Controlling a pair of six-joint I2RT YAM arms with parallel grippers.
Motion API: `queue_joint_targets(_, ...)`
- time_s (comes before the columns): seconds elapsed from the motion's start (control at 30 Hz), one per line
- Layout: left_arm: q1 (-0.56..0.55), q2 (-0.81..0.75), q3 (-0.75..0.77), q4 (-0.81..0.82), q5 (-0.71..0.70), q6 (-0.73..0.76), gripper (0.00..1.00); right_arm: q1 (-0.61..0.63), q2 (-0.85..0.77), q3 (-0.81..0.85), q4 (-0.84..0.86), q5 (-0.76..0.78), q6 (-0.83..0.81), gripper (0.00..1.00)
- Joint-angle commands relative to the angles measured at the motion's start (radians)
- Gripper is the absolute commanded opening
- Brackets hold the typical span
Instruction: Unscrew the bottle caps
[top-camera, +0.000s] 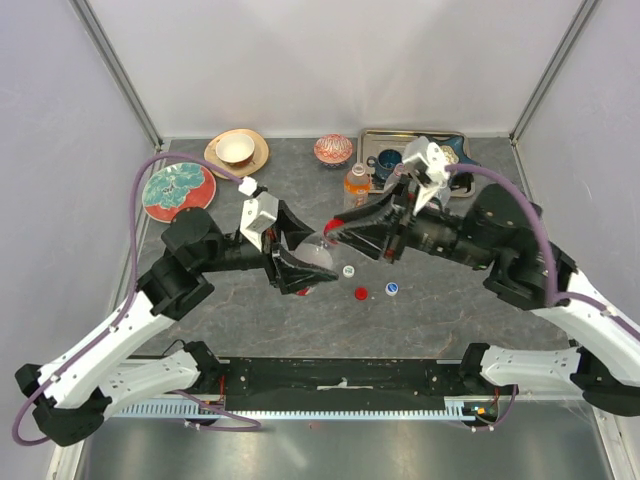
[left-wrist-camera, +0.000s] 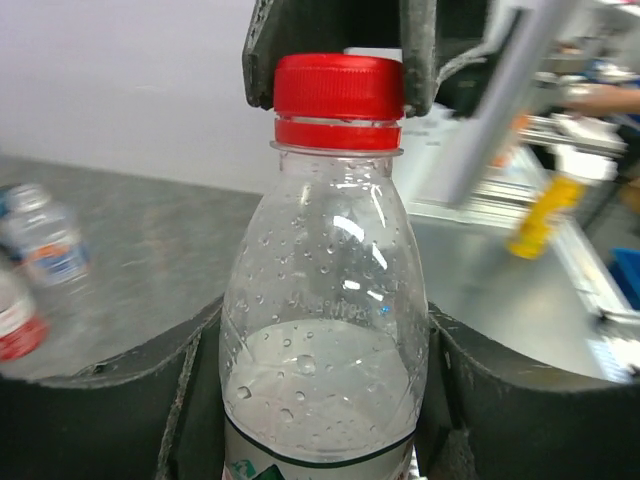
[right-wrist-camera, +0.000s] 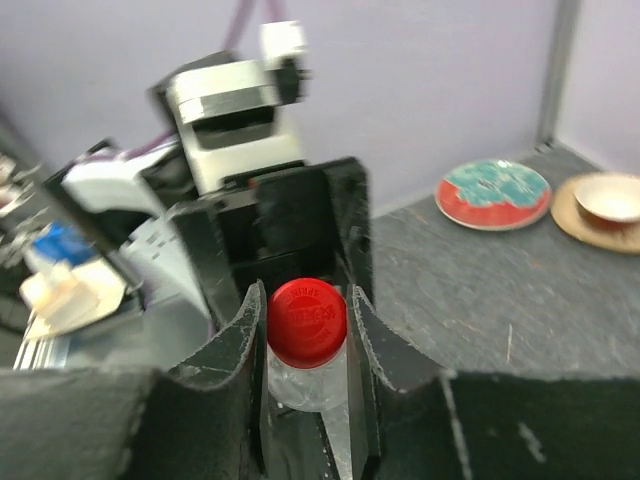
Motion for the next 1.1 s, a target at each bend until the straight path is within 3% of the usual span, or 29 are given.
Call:
queue_joint_targets(0.0,-0.002,0.061,0.067,0.214,0.507,-0.230,0.41,-0.007,-0.012,-0.041,0.007,-0.350,-0.111,0.00)
queue_joint_targets(0.27,0.003,0.098,0.038,0.402,0.615,-0.380,0.43,-0.005,-0.062,-0.092,0.044,-0.494,-0.160,0.00)
queue_joint_targets(0.53,0.003,0.111,0.028,0.430,0.658,-0.408,0.43,-0.005,-0.056,-0.085,0.050,-0.625,-0.185,0.00)
queue_joint_targets(0.83,0.004,0.116,0.006,0.475,0.692,-0.437,0.43,-0.003,-0.030,0.001,0.056,-0.893,-0.173,0.00)
queue_joint_targets(1.07,0.030,0.119,0.009,0.465,0.721,-0.440,0.43,-0.005,-0.038,0.035,0.013,-0.929,-0.206,0.00)
